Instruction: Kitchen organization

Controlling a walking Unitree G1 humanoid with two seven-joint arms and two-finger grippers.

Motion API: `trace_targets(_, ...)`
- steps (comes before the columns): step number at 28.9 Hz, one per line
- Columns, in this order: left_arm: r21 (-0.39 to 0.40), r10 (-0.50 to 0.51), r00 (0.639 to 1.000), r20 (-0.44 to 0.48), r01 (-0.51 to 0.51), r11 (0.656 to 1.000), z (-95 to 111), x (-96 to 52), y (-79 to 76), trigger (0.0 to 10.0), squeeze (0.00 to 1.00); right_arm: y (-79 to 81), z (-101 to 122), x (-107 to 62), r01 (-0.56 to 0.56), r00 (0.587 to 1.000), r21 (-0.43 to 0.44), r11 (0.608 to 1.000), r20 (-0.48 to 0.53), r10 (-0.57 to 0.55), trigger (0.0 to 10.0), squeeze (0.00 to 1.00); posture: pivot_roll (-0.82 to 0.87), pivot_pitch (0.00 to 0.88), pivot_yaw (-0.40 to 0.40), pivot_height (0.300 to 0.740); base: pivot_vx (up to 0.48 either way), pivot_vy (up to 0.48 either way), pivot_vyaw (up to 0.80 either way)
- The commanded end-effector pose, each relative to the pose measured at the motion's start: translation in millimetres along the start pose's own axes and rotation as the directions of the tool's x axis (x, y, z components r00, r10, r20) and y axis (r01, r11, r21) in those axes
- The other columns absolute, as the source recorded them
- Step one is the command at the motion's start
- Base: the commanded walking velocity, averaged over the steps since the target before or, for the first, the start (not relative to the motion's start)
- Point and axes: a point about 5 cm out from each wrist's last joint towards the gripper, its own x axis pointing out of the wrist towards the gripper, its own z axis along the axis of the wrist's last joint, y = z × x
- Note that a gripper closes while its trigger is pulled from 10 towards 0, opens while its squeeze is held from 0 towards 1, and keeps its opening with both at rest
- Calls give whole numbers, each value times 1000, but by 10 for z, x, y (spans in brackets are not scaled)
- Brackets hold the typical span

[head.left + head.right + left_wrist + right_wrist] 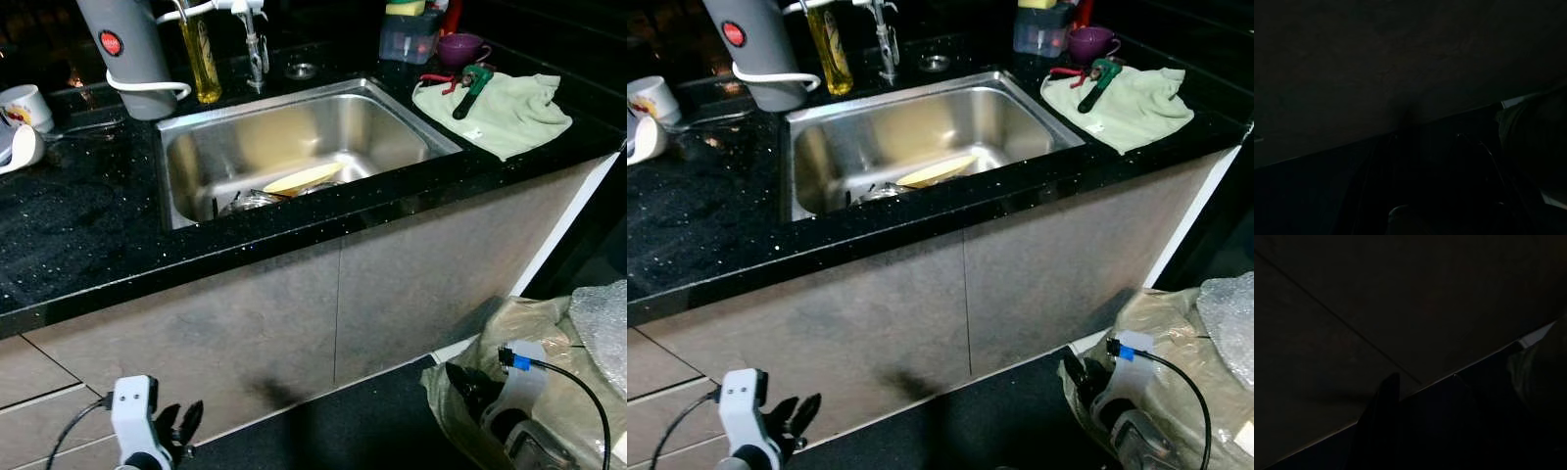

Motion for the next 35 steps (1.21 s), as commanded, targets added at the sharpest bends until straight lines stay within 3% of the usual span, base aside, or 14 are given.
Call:
trace_targets(1,0,-3,1000,-5,3,1000,-38,12,-27,10000,0,84,-48,10,-25,1000,-14,1000,0,25,10000,0,-88,37,49,732,0,0,0)
trace_targets(7,-19,-3,1000,-4,3,1000,-93,62,-124,10000,0,175,-93,17,-37,999,-17,999,10,37,10000,0,-85,40,46,732,0,0,0)
trace_targets(15,-46,32,997,-73,-35,998,-335,107,79,10000,0,295,-136,5,-59,998,-41,997,16,59,10000,0,-81,67,37,732,0,0,0)
trace_targets(21,-54,66,989,-130,-73,996,-444,128,180,10000,0,292,-131,9,-61,998,-38,997,12,62,10000,0,-82,69,26,732,0,0,0)
trace_targets(29,-60,86,983,-165,-97,993,-491,146,204,10000,0,286,-120,12,-52,998,-35,998,16,53,10000,0,-94,71,30,732,0,0,0)
trace_targets(35,-64,111,979,-171,-124,990,-495,106,307,10000,0,273,-105,7,-39,999,-22,999,19,40,10000,0,-78,70,20,732,0,0,0)
